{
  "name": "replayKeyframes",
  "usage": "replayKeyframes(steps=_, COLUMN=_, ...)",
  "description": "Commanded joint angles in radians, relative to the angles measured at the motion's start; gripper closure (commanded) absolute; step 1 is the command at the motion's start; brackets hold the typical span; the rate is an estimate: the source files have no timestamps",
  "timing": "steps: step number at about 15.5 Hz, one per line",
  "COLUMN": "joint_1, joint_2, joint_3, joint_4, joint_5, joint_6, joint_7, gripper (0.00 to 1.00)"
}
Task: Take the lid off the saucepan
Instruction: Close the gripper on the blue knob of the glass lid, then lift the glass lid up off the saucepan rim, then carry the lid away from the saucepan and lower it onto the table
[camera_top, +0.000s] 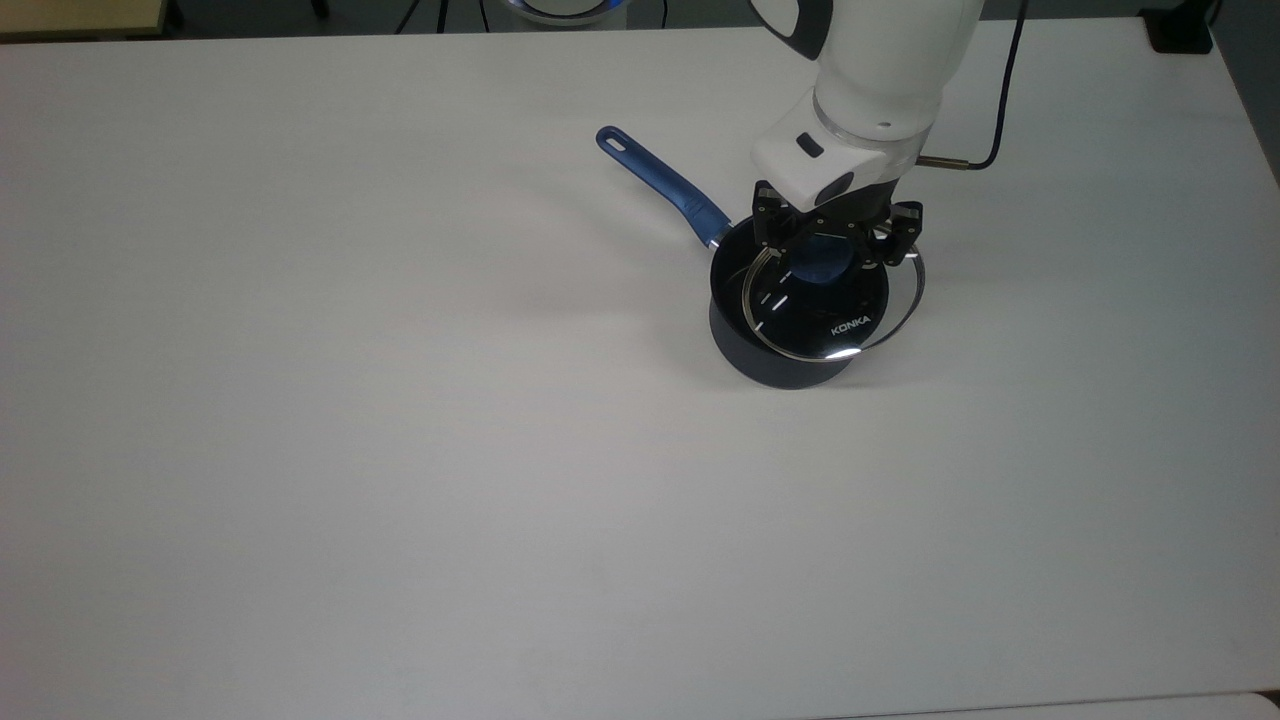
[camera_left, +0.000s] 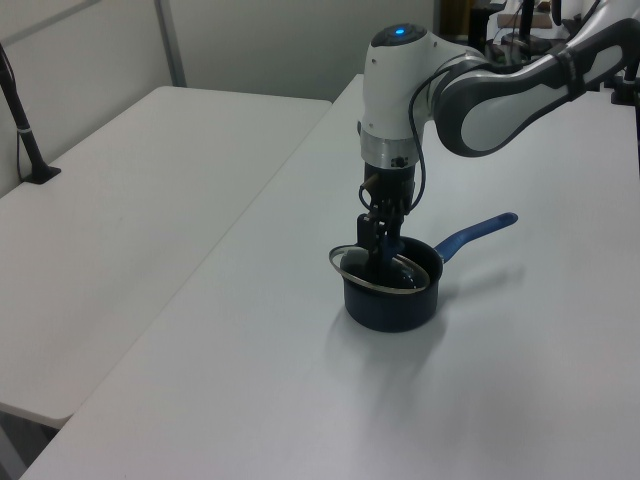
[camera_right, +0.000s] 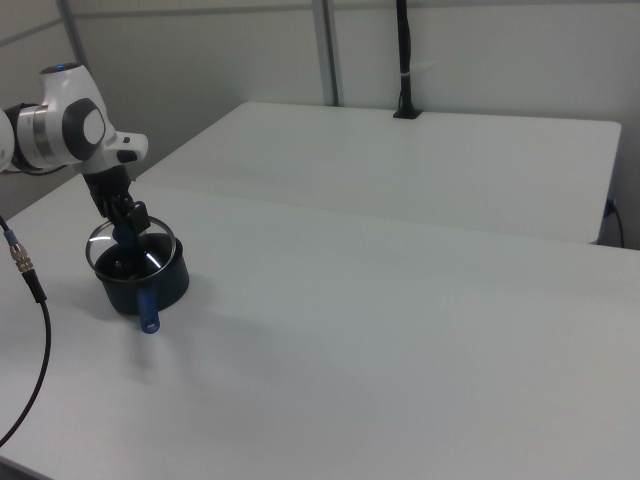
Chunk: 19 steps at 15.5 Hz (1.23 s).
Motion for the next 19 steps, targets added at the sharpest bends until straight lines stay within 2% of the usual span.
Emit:
replayKeyframes(steps=1, joint_1=0.006, joint_2=-0.012, joint_3=-0.005, joint_4=0.009, joint_5=-0.005, joint_6=0.002, joint_7=0.015, gripper=0.56)
replayKeyframes(steps=5, joint_1=-0.02, joint_2=-0.072, joint_3=-0.003, joint_4=0.008, joint_5=0.002, joint_6=-0.021, joint_7=-0.016, gripper=0.56)
replayKeyframes(steps=7, joint_1=-0.05, joint_2=-0.115, joint_3=-0.003, joint_4=0.008, joint_5=0.004, joint_6=-0.091, joint_7=-0.068, gripper=0.55)
replayKeyframes(steps=11, joint_1=-0.136, joint_2=-0.242, joint_3=-0.003, joint_4=-0.043, joint_5=0.005, joint_6=-0.232, joint_7=-0.345, gripper=0.55)
replayKeyframes(steps=14, joint_1=-0.251, joint_2=-0.321, joint_3=-0.009, joint_4=-0.116, joint_5=0.007, joint_6=-0.308, joint_7=-0.626, gripper=0.55)
replayKeyframes(steps=17, joint_1=-0.338, joint_2=-0.329, joint_3=-0.017, joint_4=-0.164, joint_5=-0.001, joint_6=-0.337, joint_7=-0.779, gripper=0.55)
replayKeyframes(steps=19, joint_1=-0.369, joint_2=-0.335, joint_3=-0.045, joint_4=-0.244, joint_5=-0.018, joint_6=-0.262, joint_7=-0.85, gripper=0.54)
